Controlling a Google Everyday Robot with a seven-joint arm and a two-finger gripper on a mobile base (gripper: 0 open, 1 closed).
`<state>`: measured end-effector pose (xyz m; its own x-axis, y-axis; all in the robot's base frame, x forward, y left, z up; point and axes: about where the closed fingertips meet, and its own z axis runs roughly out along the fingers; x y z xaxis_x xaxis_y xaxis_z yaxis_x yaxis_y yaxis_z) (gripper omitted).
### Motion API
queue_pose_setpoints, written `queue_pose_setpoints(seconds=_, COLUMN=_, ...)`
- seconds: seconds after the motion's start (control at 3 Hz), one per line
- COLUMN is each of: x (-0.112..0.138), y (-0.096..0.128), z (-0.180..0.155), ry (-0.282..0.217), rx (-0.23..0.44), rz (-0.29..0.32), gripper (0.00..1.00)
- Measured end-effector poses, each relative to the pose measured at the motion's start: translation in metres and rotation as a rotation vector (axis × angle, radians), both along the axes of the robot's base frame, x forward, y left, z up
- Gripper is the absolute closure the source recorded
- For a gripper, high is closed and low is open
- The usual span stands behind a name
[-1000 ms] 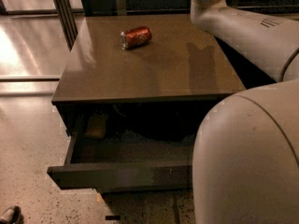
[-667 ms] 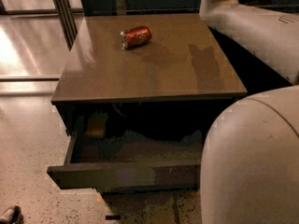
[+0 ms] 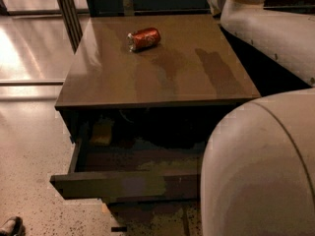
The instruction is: Close top drawer
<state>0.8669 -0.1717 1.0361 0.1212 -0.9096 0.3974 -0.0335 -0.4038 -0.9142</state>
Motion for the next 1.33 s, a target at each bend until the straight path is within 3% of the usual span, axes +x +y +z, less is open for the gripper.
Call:
queue_pose_setpoints(seconds=0.67, x=-0.008, y=0.011, z=-0.014, ry=0.059, rx=0.05, rz=0.107, gripper=0.0)
queue_pose_setpoints(seconds=1.33, x=-0.003, y=0.011, z=0.003, ry=0.075, rx=0.086, rz=0.139, gripper=0.0)
